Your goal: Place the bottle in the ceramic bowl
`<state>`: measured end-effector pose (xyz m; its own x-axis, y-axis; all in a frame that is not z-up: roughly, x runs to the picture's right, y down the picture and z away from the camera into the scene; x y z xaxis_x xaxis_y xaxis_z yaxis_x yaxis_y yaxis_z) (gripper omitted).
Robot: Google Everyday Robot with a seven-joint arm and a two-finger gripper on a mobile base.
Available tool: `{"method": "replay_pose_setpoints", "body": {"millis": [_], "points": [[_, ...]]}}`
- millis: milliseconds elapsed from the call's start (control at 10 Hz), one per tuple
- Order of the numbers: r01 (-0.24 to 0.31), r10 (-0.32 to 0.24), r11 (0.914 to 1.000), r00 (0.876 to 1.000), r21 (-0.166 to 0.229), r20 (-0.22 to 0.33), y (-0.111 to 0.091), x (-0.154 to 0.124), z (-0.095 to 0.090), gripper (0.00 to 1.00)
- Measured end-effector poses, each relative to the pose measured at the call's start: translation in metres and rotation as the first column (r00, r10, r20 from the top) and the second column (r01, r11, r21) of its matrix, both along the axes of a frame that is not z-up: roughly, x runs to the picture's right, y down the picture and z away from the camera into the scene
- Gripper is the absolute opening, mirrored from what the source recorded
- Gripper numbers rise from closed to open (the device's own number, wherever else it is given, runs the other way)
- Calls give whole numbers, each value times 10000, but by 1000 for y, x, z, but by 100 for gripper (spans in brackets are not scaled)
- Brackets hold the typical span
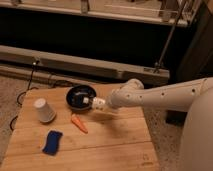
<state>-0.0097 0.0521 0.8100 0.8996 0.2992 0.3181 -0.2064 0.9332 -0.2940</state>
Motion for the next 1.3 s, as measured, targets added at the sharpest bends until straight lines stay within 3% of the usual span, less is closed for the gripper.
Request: {"method": "replay_pose_setpoints", "body": {"millis": [300, 400, 600, 900, 1100, 1300], "points": [[391, -460, 9938, 9968, 1039, 646, -63, -35, -10, 0], [359, -508, 9901, 9929, 1360, 1072, -81, -54, -16, 0], [-74, -280, 9869, 9759, 1610, 2164, -98, -93, -22, 0], [-399, -177, 9863, 9390, 1599, 3435, -98, -139, -10, 0], [-259, -336, 9884, 9239, 1499, 3811, -89, -156, 5, 2], [219, -724, 9909, 9182, 1327, 3894, -75, -168, 24, 19]]}}
